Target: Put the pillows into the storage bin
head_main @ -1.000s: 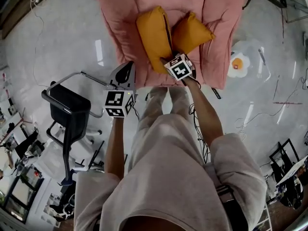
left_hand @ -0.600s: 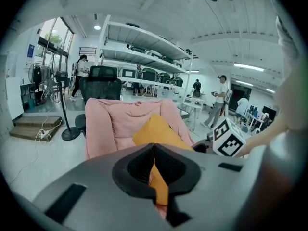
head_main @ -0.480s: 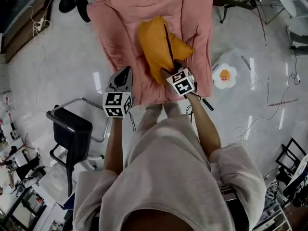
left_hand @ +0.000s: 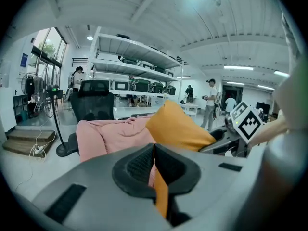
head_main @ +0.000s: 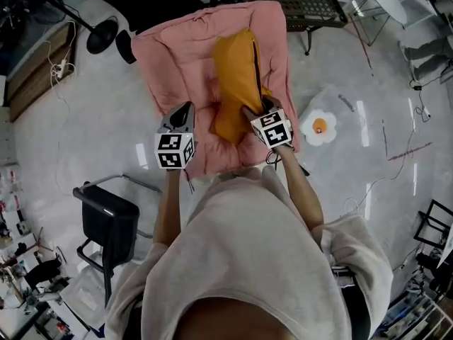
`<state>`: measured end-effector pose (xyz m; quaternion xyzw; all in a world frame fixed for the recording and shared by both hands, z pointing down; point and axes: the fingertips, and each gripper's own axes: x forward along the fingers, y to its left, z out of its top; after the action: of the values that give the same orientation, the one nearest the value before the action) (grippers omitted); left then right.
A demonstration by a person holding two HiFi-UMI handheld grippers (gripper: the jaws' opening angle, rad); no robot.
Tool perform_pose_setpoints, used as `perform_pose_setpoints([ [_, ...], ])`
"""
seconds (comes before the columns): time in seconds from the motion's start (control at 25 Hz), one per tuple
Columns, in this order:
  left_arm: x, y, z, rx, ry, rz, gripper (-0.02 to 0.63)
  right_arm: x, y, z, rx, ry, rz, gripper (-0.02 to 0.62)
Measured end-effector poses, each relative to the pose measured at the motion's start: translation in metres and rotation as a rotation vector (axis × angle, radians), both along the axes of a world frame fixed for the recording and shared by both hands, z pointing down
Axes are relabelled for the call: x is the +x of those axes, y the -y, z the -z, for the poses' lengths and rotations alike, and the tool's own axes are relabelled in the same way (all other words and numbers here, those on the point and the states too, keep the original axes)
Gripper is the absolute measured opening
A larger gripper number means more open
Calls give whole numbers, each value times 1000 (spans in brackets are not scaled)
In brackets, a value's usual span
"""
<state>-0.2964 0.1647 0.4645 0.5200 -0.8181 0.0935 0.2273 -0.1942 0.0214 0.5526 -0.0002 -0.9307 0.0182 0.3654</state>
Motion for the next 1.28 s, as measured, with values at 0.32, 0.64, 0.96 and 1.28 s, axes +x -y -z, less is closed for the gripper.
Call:
perform_pose_setpoints([
  [0.32,23,54,22,38,22,-170,14,49,45,27,49,17,-183,232],
  [0.64,87,143,13,61,-11,-415,14,161,104,18,64,-43,-459,229],
  [0.96,175,214,-2,47,-47,-634,14,301,144,7,40,-96,-755,229],
  [1.28,243,263,-15,8,-67,-762,12,406,182,-14,18,-154,-948,227],
])
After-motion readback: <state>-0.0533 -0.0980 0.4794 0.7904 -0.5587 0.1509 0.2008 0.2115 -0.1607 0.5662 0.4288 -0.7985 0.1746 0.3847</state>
